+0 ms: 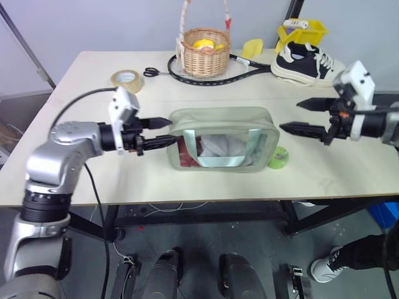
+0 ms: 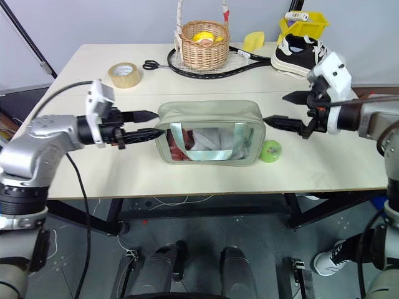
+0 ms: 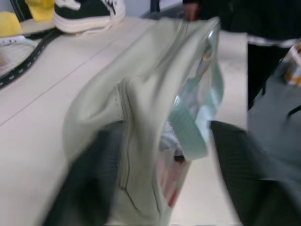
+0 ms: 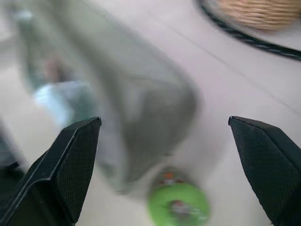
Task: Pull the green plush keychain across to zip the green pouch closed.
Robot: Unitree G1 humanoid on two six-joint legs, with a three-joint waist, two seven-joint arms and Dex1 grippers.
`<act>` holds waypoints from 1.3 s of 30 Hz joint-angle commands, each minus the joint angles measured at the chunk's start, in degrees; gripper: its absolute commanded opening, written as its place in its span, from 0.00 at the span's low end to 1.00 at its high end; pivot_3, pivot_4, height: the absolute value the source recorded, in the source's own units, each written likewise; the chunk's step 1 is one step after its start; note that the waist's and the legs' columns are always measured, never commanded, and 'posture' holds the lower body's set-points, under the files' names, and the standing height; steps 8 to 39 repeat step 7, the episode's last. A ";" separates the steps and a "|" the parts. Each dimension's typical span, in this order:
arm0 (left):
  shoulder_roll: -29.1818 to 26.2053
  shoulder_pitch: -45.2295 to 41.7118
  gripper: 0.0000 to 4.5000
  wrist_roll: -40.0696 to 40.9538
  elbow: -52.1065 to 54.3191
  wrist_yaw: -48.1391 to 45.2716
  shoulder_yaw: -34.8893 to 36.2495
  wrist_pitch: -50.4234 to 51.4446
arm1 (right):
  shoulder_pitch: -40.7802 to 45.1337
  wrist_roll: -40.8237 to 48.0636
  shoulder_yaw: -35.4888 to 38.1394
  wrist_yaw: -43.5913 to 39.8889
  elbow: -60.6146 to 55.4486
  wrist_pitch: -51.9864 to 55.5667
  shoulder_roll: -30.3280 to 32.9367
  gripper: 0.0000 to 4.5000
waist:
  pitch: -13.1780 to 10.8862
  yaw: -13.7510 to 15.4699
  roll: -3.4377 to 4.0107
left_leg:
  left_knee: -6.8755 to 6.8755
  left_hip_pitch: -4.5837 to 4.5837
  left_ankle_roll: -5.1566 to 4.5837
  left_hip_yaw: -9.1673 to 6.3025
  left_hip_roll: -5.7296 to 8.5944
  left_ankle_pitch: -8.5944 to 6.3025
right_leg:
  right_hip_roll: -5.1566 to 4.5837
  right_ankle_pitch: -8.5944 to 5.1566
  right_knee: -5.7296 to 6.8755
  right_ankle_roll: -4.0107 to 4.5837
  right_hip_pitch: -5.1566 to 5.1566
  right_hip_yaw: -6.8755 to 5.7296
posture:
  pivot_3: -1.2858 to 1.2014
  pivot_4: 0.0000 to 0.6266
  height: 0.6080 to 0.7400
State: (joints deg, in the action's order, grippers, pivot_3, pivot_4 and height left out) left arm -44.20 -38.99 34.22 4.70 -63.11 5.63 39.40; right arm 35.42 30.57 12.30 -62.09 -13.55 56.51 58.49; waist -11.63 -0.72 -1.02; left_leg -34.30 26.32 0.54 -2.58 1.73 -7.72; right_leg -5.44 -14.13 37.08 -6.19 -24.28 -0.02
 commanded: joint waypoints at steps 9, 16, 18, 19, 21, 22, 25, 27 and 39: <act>-11.26 -2.22 0.99 3.33 -4.34 -10.24 2.98 3.20 | -5.07 4.75 4.60 -2.46 -5.55 -3.63 3.78 1.00 | 0.00 0.06 0.01 | -0.01 0.01 0.02 0.23 -0.14 -0.02 | -0.09 -0.06 -0.07 0.11 -0.02 0.03 | 0.52 0.24 0.88; -11.26 -2.22 0.99 3.33 -4.34 -10.24 2.98 3.20 | -5.07 4.75 4.60 -2.46 -5.55 -3.63 3.78 1.00 | 0.00 0.06 0.01 | -0.01 0.01 0.02 0.23 -0.14 -0.02 | -0.09 -0.06 -0.07 0.11 -0.02 0.03 | 0.52 0.24 0.88; -11.26 -2.22 0.99 3.33 -4.34 -10.24 2.98 3.20 | -5.07 4.75 4.60 -2.46 -5.55 -3.63 3.78 1.00 | 0.00 0.06 0.01 | -0.01 0.01 0.02 0.23 -0.14 -0.02 | -0.09 -0.06 -0.07 0.11 -0.02 0.03 | 0.52 0.24 0.88; -11.26 -2.22 0.99 3.33 -4.34 -10.24 2.98 3.20 | -5.07 4.75 4.60 -2.46 -5.55 -3.63 3.78 1.00 | 0.00 0.06 0.01 | -0.01 0.01 0.02 0.23 -0.14 -0.02 | -0.09 -0.06 -0.07 0.11 -0.02 0.03 | 0.52 0.24 0.88; -11.26 -2.22 0.99 3.33 -4.34 -10.24 2.98 3.20 | -5.07 4.75 4.60 -2.46 -5.55 -3.63 3.78 1.00 | 0.00 0.06 0.01 | -0.01 0.01 0.02 0.23 -0.14 -0.02 | -0.09 -0.06 -0.07 0.11 -0.02 0.03 | 0.52 0.24 0.88; -11.26 -2.22 0.99 3.33 -4.34 -10.24 2.98 3.20 | -5.07 4.75 4.60 -2.46 -5.55 -3.63 3.78 1.00 | 0.00 0.06 0.01 | -0.01 0.01 0.02 0.23 -0.14 -0.02 | -0.09 -0.06 -0.07 0.11 -0.02 0.03 | 0.52 0.24 0.88; -11.26 -2.22 0.99 3.33 -4.34 -10.24 2.98 3.20 | -5.07 4.75 4.60 -2.46 -5.55 -3.63 3.78 1.00 | 0.00 0.06 0.01 | -0.01 0.01 0.02 0.23 -0.14 -0.02 | -0.09 -0.06 -0.07 0.11 -0.02 0.03 | 0.52 0.24 0.88; -11.26 -2.22 0.99 3.33 -4.34 -10.24 2.98 3.20 | -5.07 4.75 4.60 -2.46 -5.55 -3.63 3.78 1.00 | 0.00 0.06 0.01 | -0.01 0.01 0.02 0.23 -0.14 -0.02 | -0.09 -0.06 -0.07 0.11 -0.02 0.03 | 0.52 0.24 0.88; -11.26 -2.22 0.99 3.33 -4.34 -10.24 2.98 3.20 | -5.07 4.75 4.60 -2.46 -5.55 -3.63 3.78 1.00 | 0.00 0.06 0.01 | -0.01 0.01 0.02 0.23 -0.14 -0.02 | -0.09 -0.06 -0.07 0.11 -0.02 0.03 | 0.52 0.24 0.88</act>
